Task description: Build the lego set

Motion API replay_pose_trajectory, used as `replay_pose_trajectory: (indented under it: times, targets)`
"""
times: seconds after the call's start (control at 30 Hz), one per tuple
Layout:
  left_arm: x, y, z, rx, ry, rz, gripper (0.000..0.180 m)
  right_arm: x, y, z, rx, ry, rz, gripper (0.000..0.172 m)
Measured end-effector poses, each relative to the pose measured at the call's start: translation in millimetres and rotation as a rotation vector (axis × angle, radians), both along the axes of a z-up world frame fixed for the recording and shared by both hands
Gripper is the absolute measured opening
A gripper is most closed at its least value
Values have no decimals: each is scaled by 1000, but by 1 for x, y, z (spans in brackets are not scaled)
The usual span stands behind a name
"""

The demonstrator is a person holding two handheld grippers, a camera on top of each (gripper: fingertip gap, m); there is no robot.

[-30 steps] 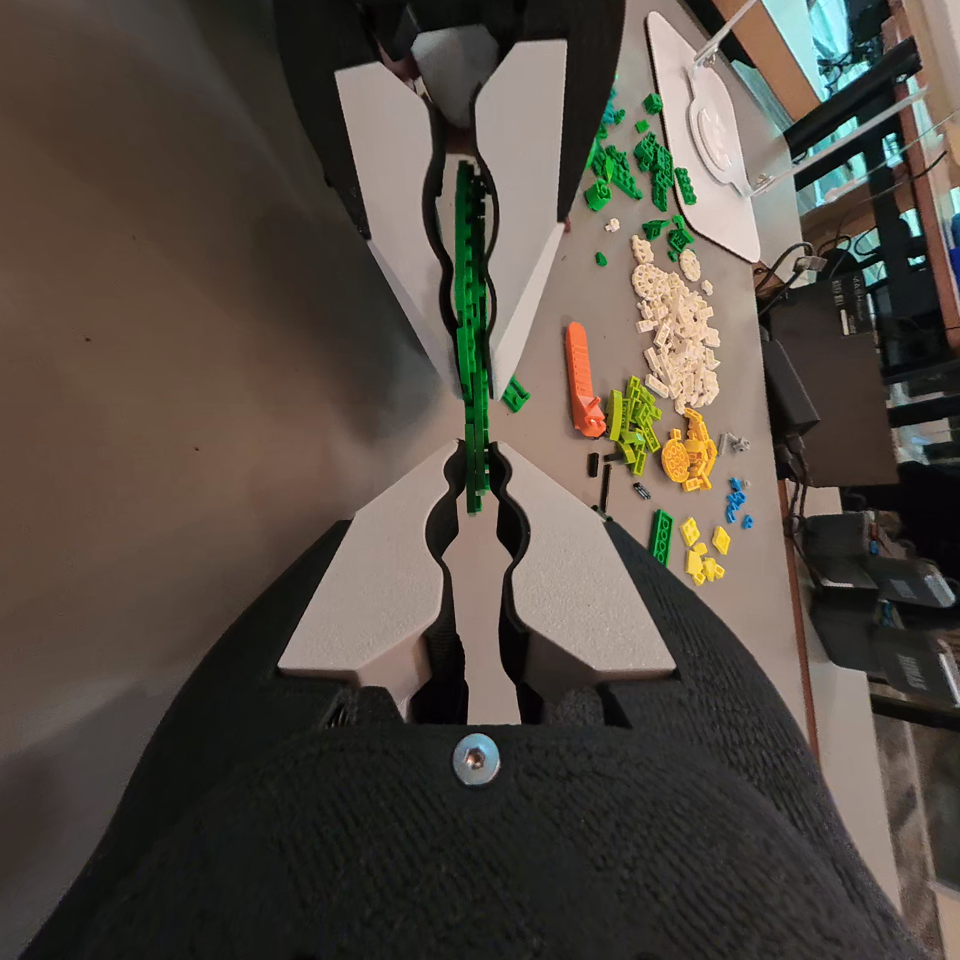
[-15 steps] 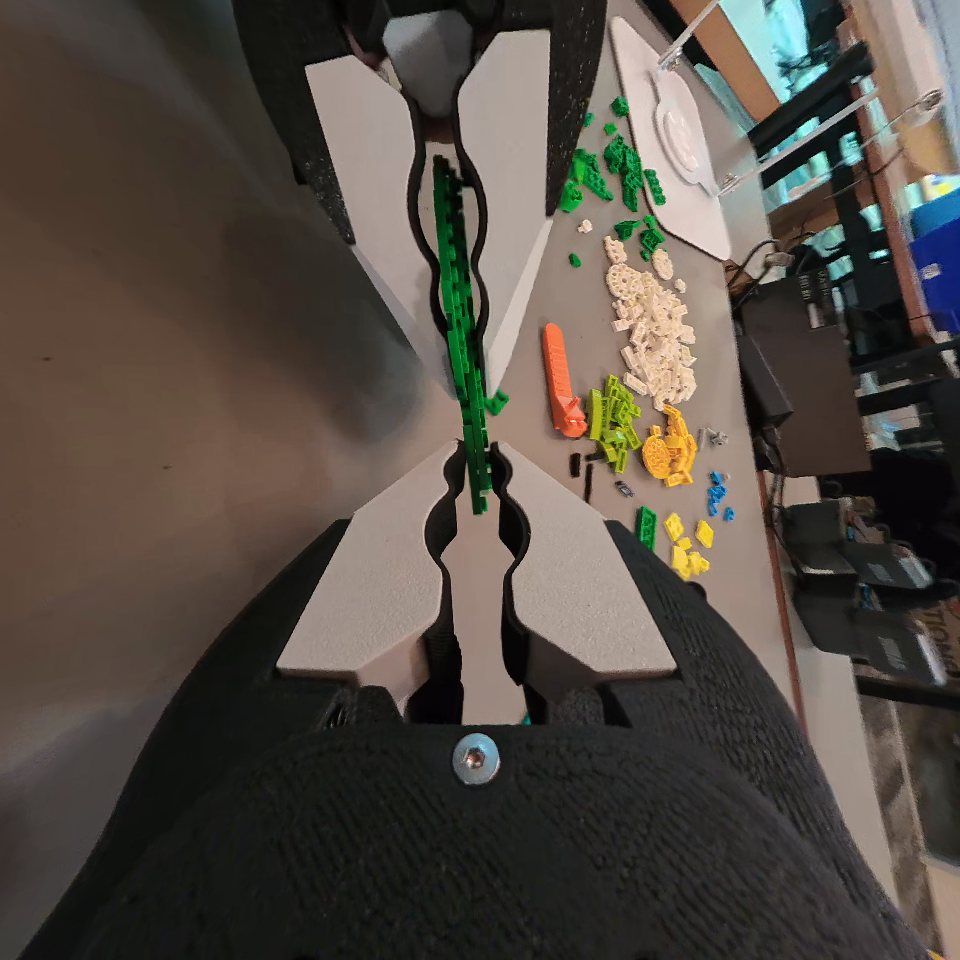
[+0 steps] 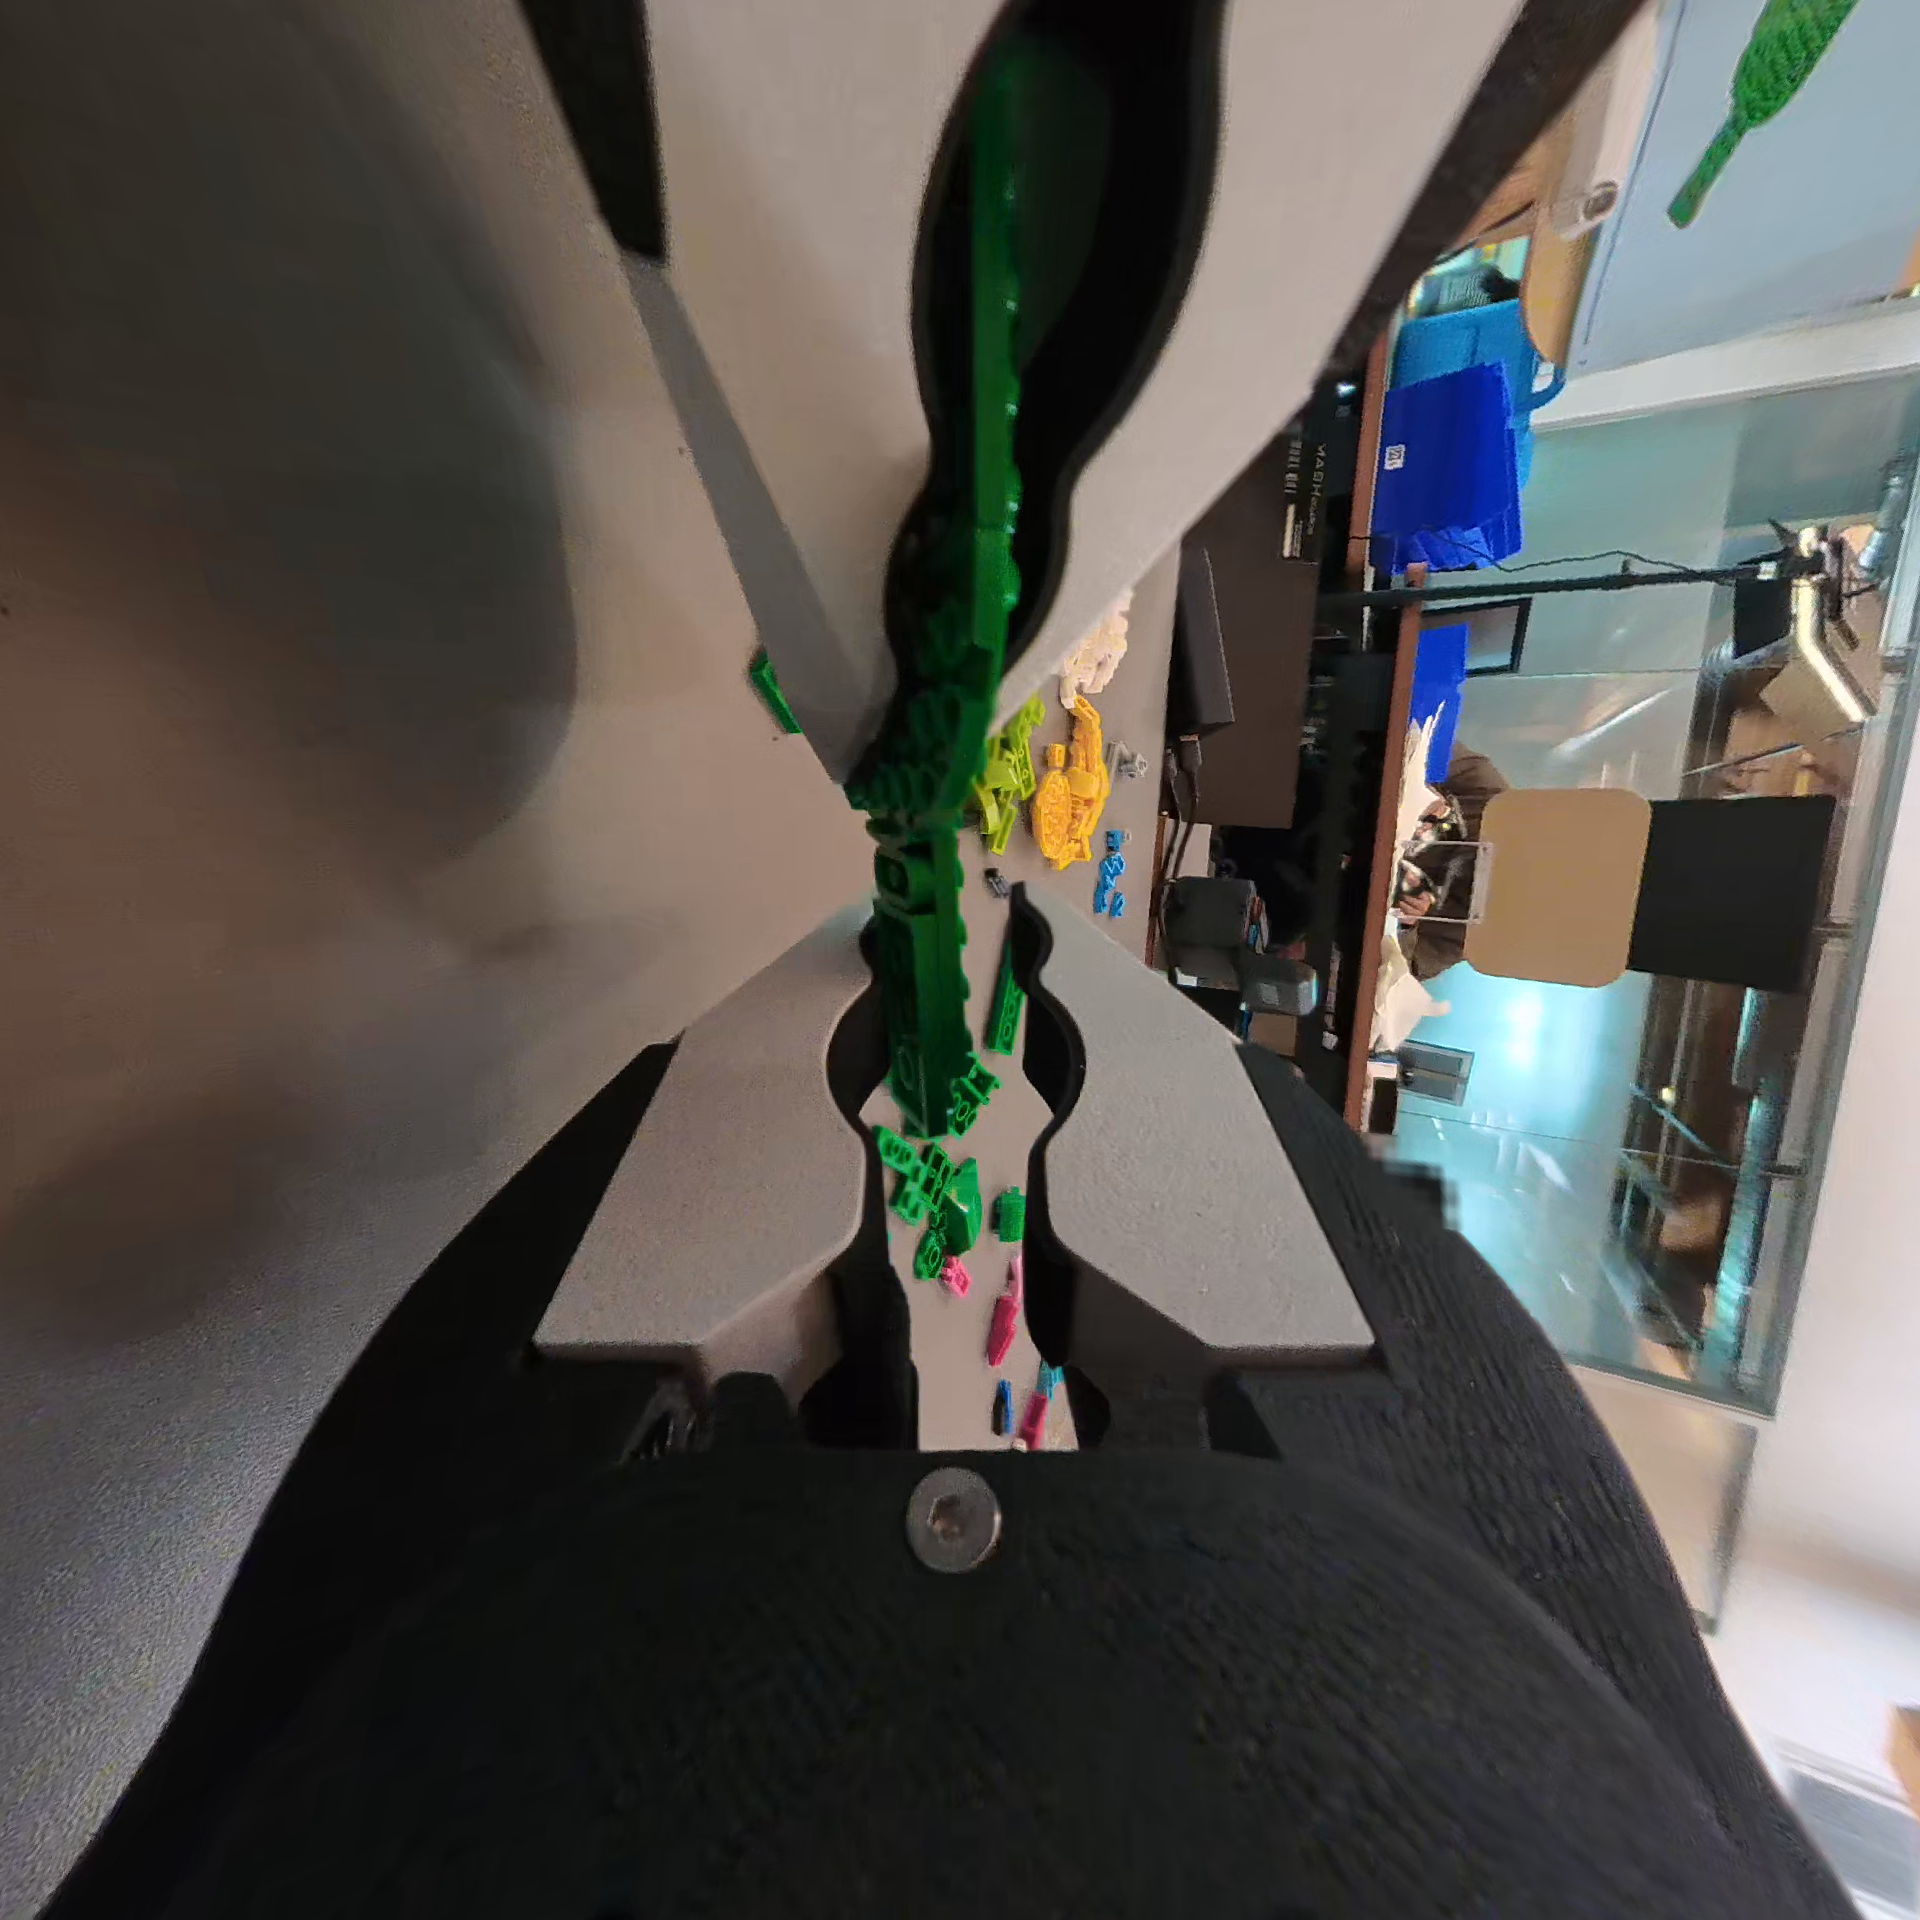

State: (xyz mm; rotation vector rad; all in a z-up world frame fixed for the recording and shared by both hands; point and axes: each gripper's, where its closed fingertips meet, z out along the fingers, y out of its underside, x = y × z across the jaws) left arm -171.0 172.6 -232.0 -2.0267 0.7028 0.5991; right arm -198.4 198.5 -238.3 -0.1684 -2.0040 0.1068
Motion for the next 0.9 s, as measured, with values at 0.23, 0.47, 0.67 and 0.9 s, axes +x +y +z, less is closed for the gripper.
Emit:
replay_pose_trajectory:
  times: [0.23, 0.47, 0.67, 0.9]
  targets:
    - [-2, 0, 1, -3, 44, 16, 6, -2, 0, -2, 86, 18, -9, 5]
    - [-2, 1, 4, -1, 94, 20, 6, -2, 2, -1, 96, 12, -20, 3]
    - [1, 1, -3, -31, 152, 5, 5, 3, 2, -11, 77, -57, -19, 1]
    - [5, 2, -9, -46, 189, -27, 6, 8, -6, -17, 23, -121, -4, 16]
